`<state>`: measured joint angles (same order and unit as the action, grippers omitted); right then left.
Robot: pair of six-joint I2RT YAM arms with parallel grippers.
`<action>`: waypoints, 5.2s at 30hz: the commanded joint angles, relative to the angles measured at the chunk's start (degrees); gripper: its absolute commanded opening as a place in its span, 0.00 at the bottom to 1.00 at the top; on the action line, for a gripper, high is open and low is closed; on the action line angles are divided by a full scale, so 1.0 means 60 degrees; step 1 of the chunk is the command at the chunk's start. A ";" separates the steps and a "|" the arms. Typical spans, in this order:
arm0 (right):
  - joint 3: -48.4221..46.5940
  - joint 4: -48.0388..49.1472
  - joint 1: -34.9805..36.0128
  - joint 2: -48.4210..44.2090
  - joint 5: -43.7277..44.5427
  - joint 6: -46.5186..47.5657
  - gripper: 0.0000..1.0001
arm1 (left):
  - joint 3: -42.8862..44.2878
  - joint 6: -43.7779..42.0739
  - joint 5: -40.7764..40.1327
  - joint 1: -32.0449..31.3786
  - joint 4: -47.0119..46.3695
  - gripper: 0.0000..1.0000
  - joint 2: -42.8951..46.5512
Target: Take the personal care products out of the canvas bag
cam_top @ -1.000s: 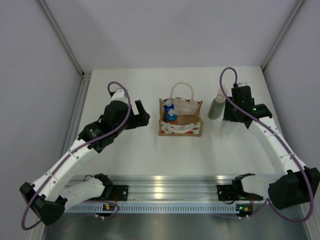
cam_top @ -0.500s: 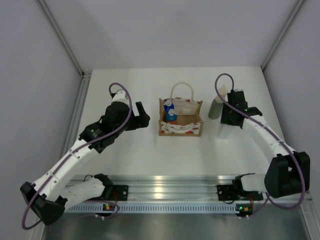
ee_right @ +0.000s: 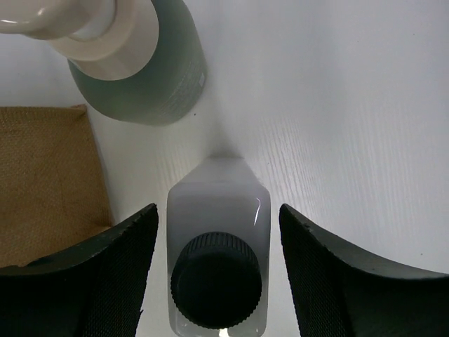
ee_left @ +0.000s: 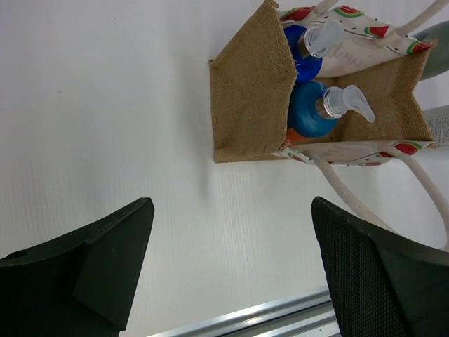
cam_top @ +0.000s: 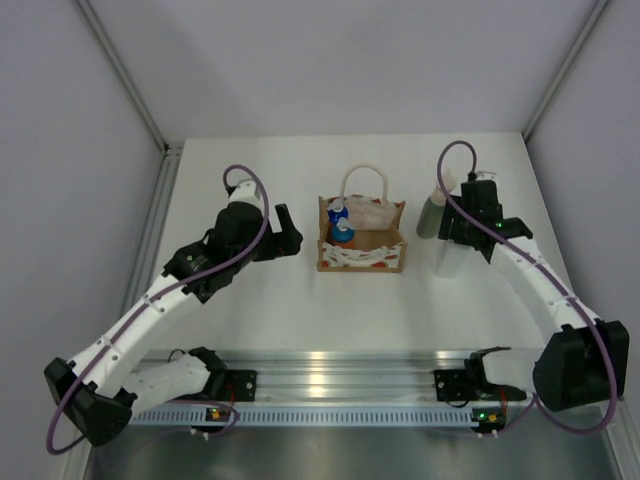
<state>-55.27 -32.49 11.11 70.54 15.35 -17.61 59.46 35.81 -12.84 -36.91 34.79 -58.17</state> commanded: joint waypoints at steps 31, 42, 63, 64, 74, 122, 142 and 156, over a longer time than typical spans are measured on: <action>-0.0106 -0.0430 -0.0065 -0.4374 -0.3350 0.0210 0.68 | 0.6655 -0.3858 0.2081 -0.0045 0.0119 0.76 -0.6488; -0.0237 -0.0430 0.0023 -0.4038 -0.3468 0.0210 0.67 | 0.7155 -0.4123 0.2096 -0.0104 0.0472 0.58 -0.7809; -0.0238 -0.0415 0.0111 -0.3920 -0.3511 0.0239 0.67 | 0.7184 -0.4240 0.0749 -0.0397 0.1131 0.65 -0.8747; -0.0237 -0.0430 0.0111 -0.3920 -0.3511 0.0239 0.67 | 0.7199 -0.4255 0.0734 -0.0397 0.1117 0.66 -0.8805; -0.0208 -0.0415 0.0140 -0.3876 -0.3482 0.0268 0.67 | 0.7287 -0.4270 0.0734 -0.0411 0.1175 0.72 -0.9215; 0.0012 -0.0269 0.0199 -0.4023 -0.3496 0.0254 0.67 | 0.8854 -0.3288 -0.0511 -0.0382 0.2288 0.73 -0.9538; 0.0026 -0.0210 0.0242 -0.3950 -0.3614 0.0254 0.67 | 0.8825 -0.3962 0.0133 -0.0426 0.2508 0.55 -0.9304; 0.0026 -0.0195 0.0272 -0.3862 -0.3643 0.0254 0.67 | 0.8898 -0.3933 0.0265 -0.0514 0.2976 0.52 -0.9655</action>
<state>-55.11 -34.74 11.88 47.31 -5.82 -16.56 110.91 12.88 -11.44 -39.81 50.89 -114.93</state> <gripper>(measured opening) 0.673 0.514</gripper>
